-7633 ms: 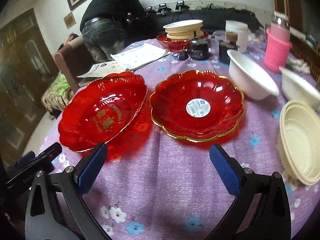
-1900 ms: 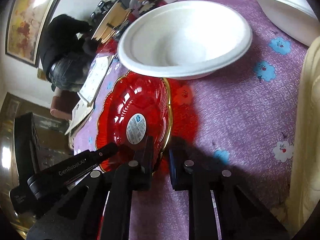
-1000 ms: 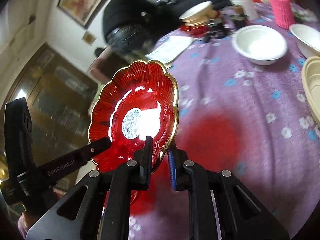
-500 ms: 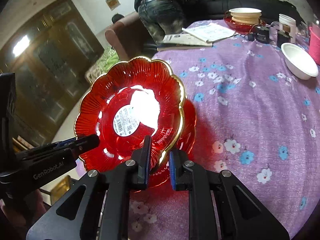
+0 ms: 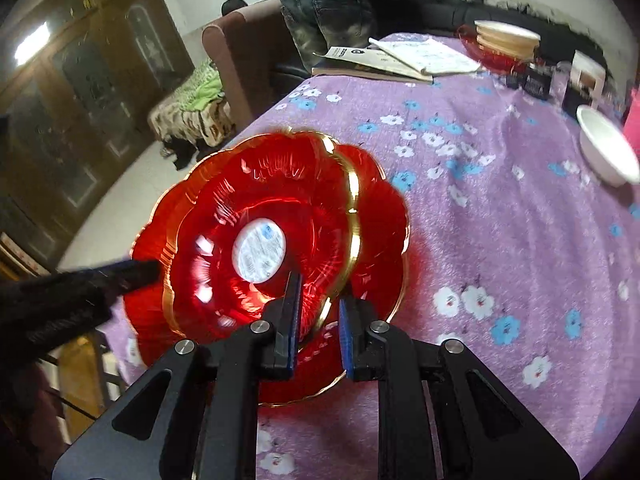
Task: Organize plates and bowls
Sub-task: 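Grip the small red plate with both tools and lift it onto the wedding plate, then open both tools and lift them off the stacked red plates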
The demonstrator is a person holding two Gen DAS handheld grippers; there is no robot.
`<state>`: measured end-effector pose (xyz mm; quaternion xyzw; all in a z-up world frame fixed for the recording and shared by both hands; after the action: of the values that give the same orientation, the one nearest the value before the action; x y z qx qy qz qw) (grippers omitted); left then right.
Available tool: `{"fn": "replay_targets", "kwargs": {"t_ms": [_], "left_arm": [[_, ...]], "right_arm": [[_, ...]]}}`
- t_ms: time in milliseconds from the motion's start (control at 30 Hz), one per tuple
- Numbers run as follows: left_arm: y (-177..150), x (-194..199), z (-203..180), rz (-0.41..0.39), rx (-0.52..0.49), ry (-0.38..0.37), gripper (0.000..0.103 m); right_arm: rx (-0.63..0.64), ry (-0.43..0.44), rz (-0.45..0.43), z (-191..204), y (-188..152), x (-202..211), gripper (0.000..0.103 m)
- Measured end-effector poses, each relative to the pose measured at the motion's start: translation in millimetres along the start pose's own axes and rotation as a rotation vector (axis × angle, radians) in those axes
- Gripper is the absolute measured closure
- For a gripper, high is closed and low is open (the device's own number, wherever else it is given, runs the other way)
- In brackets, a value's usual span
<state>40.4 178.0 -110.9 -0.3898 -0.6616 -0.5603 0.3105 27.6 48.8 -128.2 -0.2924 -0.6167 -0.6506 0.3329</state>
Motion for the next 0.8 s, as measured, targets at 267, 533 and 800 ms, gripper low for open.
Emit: {"fn": "replay_targets", "kwargs": {"t_ms": [267,533,800], "left_arm": [[5,40,-4,-0.141,0.018,0.018,0.073],[-7,50,-106,-0.161,-0.159,-0.103,0.039],[-34,27,-226,-0.028,-0.360,-0.268,0.037]], "right_arm": [[0.082,-0.069,-0.085,-10,7,29,0.077],[-0.060,-0.034,-0.184,-83,5,72,0.077],[-0.337,-0.176,-0.283,-240,-30,129,0.077]]}}
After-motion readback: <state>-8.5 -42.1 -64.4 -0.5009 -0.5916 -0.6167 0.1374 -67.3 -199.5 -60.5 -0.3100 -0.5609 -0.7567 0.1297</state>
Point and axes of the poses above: each gripper's, at about its wrist camera, not at the fingertips, and x roughly against the way its jaws point, z to its left, y to its top, the point moved 5 cm from there along -x, roughly the way its jaws point, and after that the axes turned 8 degrees about -y, right-handed, at the moved point
